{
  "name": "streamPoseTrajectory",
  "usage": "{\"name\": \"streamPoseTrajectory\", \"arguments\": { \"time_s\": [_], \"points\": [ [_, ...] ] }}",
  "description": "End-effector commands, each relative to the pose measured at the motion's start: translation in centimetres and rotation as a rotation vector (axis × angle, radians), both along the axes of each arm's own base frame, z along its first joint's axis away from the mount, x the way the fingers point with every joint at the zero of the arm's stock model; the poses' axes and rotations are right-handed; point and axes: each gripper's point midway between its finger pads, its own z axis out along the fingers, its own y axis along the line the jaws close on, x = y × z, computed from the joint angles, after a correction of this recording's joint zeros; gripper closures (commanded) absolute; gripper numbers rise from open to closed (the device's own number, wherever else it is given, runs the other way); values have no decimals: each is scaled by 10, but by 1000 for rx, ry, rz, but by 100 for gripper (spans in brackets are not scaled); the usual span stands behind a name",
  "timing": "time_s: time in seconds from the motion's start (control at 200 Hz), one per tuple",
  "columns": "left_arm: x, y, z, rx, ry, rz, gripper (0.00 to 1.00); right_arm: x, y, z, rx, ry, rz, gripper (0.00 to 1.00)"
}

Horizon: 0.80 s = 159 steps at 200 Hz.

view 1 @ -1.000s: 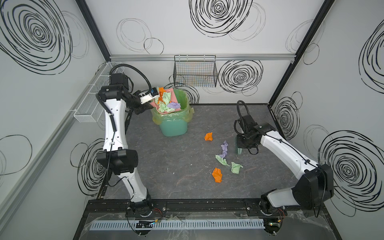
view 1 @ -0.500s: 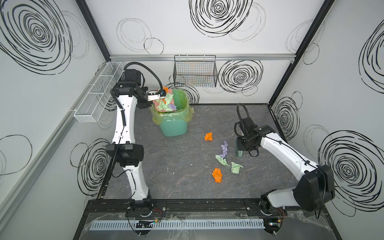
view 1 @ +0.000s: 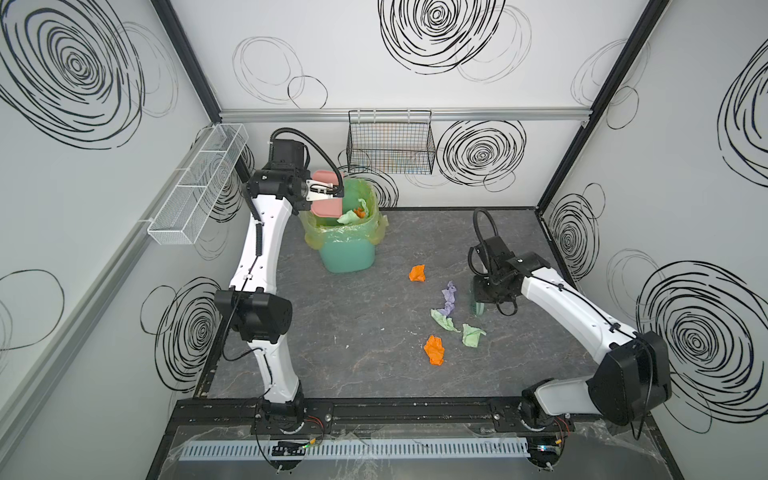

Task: Sweep away the paper scraps from the table
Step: 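Tilt the dustpan with the left gripper to dump scraps into the bin, then lower the empty pink dustpan with the left gripper while the right moves the brush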

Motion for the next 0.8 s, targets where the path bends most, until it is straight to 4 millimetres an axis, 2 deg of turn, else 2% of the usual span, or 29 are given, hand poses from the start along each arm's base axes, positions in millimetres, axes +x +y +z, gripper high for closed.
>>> {"name": "streamPoseTrajectory", "arguments": {
  "time_s": [0.0,0.16,0.29,0.425,0.51,0.6,0.791],
  "points": [
    [-3,9,54,26,-169,1,100,1,-1,5,-2,-28,-8,100],
    [-22,12,96,-41,-274,-11,100,10,6,15,23,-60,-3,100],
    [-61,8,125,-190,-302,-46,100,27,28,35,129,-112,34,100],
    [-108,-2,133,-328,-288,-103,100,54,58,67,263,-195,86,100],
    [-138,-14,123,-406,-255,-142,100,72,80,86,373,-259,114,100],
    [-168,-32,97,-485,-188,-186,100,93,102,97,516,-332,106,100],
    [-219,-69,25,-637,-46,-229,100,136,140,78,724,-301,38,100]
  ]
}}
